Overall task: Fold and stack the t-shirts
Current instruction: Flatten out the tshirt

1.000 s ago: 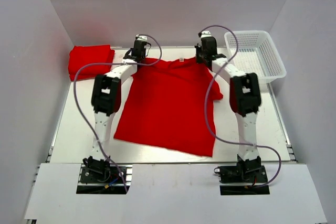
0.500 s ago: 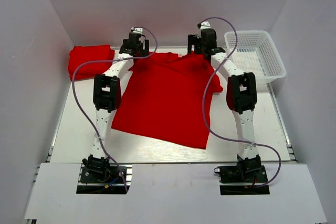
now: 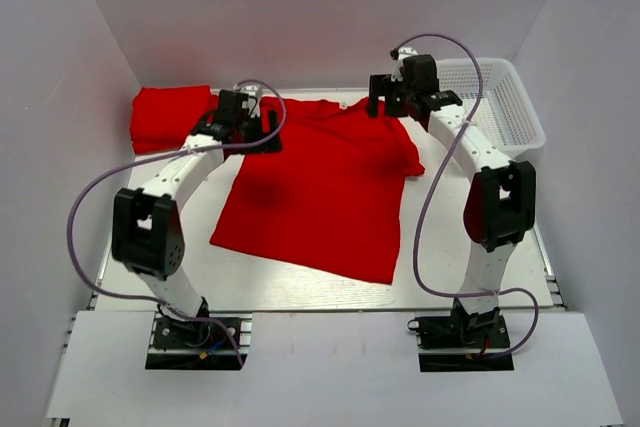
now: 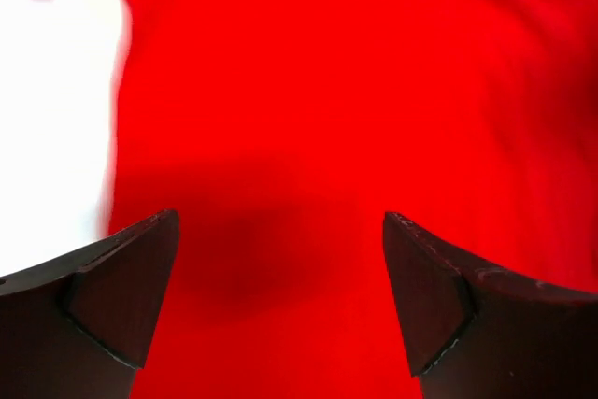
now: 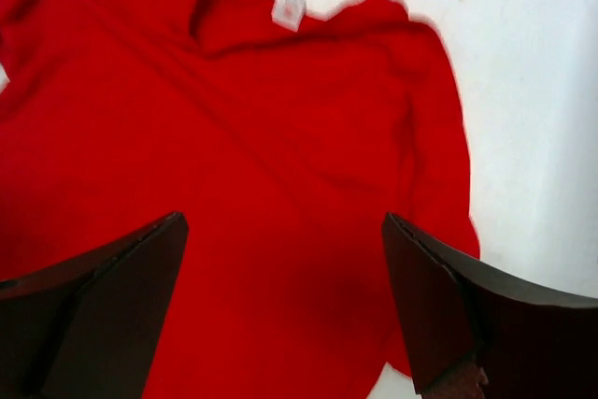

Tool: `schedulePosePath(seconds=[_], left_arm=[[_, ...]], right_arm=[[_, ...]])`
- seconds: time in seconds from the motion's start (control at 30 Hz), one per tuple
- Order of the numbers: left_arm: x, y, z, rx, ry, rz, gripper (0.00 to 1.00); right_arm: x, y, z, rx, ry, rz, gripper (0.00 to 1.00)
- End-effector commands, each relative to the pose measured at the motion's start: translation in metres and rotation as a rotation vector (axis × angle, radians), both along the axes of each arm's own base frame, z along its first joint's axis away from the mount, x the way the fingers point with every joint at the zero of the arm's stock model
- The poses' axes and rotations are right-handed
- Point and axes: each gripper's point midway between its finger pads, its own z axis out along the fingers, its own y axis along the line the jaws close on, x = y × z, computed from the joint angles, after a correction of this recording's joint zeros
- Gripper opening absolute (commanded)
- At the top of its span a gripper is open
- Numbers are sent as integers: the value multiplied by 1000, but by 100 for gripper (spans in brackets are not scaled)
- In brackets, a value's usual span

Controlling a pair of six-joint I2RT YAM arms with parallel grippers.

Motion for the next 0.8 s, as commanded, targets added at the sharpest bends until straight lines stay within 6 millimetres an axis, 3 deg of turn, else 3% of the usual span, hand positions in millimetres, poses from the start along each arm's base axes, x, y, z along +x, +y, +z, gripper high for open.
schedulePosePath(seconds=[0.0,0.07,0.2,0.33,0.4,0.47,0.6,0.77], left_arm=[[-51,-22,-4,-144,75,-60,100],[-81,-32,-16,-169,126,-108,100],[-116,-33,-47,-175,232,-87,100],[-147,-28,-78,-171,325,-31,100],[-152,-27,-87,-181,341,-12,100],[-163,-24,-100,-180,377,7,100],[-165,-19,-117,-162,419,55,100],[-166,1,-137,-93,487,165,100]], right_arm=[[-40,-13,-44,-46,164,-8,90],[-47,-12,-51,-38,181,11,90],[-55,-3,-72,-26,237,56,90],[-42,2,-88,-22,242,70,90],[-37,4,-113,-34,286,79,90],[-30,6,-121,-43,315,80,90],[-18,5,-140,-59,339,61,90],[-14,-5,-152,-106,341,13,90]])
